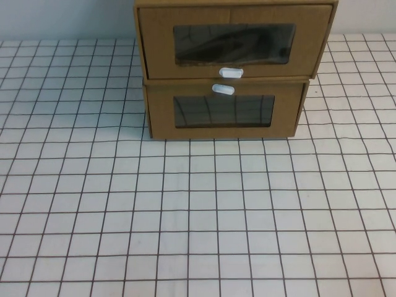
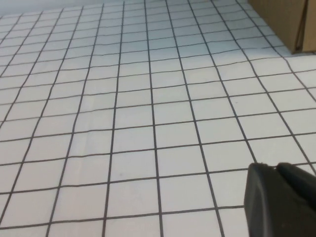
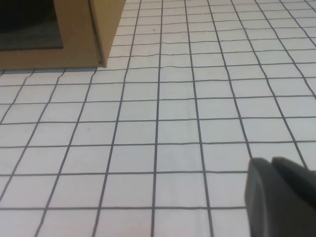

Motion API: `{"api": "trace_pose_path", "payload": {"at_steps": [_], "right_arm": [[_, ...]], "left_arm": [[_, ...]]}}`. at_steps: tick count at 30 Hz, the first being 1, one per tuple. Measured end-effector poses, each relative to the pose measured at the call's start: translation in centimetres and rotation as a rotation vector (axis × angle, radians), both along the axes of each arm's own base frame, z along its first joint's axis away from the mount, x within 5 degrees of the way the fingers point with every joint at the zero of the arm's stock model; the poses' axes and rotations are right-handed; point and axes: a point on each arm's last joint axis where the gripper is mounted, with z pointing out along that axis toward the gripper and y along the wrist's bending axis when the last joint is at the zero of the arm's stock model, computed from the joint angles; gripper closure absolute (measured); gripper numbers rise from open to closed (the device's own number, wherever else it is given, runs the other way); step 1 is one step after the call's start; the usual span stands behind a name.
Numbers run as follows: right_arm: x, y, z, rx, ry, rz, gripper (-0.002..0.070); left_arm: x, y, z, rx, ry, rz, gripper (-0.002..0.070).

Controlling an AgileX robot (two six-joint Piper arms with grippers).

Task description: Close the shoe box

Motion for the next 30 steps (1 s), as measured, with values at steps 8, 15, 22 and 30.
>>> {"api": "trace_pose_path", "payload": {"at_steps": [8,15,22,30], "right_arm": [[0.00,0.00,0.00,0.000,0.000,0.000,0.0689],[0.00,0.00,0.00,0.000,0.000,0.000,0.0689],[0.00,0.00,0.00,0.000,0.000,0.000,0.0689],[0.00,0.00,0.00,0.000,0.000,0.000,0.0689]], "left_arm": [[-0.02,0.21,-0.05,0.006,0.005,0.036,0.0678],[-0.02,0.21,-0.05,0.006,0.005,0.036,0.0677],[-0.02,0.21,-0.05,0.006,0.005,0.036,0.0677],[-0.02,0.21,-0.05,0.006,0.005,0.036,0.0677]]}}
